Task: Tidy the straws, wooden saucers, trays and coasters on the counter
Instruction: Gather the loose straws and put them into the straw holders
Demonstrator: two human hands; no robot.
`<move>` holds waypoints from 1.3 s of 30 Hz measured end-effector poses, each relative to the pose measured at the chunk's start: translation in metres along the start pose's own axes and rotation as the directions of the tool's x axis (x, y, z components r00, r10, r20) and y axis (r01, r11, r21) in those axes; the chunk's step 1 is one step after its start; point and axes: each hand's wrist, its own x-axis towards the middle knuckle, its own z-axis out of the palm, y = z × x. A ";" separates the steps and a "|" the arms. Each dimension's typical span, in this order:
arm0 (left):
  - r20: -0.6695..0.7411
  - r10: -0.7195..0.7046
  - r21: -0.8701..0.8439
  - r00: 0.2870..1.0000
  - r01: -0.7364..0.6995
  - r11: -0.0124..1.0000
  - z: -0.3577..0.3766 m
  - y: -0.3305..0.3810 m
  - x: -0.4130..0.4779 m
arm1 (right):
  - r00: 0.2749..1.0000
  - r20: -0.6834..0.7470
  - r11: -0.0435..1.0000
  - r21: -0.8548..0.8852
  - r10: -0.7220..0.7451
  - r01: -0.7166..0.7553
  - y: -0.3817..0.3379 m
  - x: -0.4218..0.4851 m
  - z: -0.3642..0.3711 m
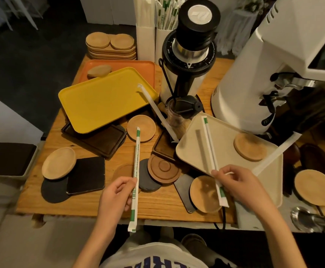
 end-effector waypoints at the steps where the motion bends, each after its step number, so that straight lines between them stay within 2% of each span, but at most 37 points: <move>1: 0.013 -0.010 -0.007 1.000 0.010 1.000 0.003 0.000 -0.001 | 1.000 0.021 1.000 0.022 -0.011 0.011 0.000 -0.008 0.004; 6: 0.060 -0.026 -0.049 0.998 0.029 0.998 0.010 0.000 -0.008 | 0.992 0.114 0.989 0.144 -0.052 0.035 0.001 -0.036 0.031; 11: 0.085 -0.031 -0.057 0.996 0.036 0.998 0.019 -0.002 -0.020 | 0.960 0.273 0.988 0.156 -0.055 0.013 0.000 -0.051 0.061; 18: 0.126 -0.049 -0.142 0.991 0.067 0.988 0.032 -0.001 -0.035 | 0.952 0.273 0.980 0.179 -0.136 0.088 -0.018 -0.056 0.092; 29: 0.160 -0.092 -0.277 0.983 0.135 0.951 0.033 -0.001 -0.039 | 0.947 0.201 0.961 -0.063 -0.251 0.268 -0.023 -0.052 0.106; 34: 0.141 -0.079 -0.228 0.987 0.110 0.967 0.037 0.000 -0.039 | 0.923 0.233 0.925 -0.159 -0.305 0.345 -0.023 -0.048 0.111; 39: 0.117 -0.099 -0.200 0.988 0.121 0.972 0.038 -0.002 -0.040 | 0.880 0.342 0.871 -0.250 -0.329 0.423 -0.023 -0.038 0.104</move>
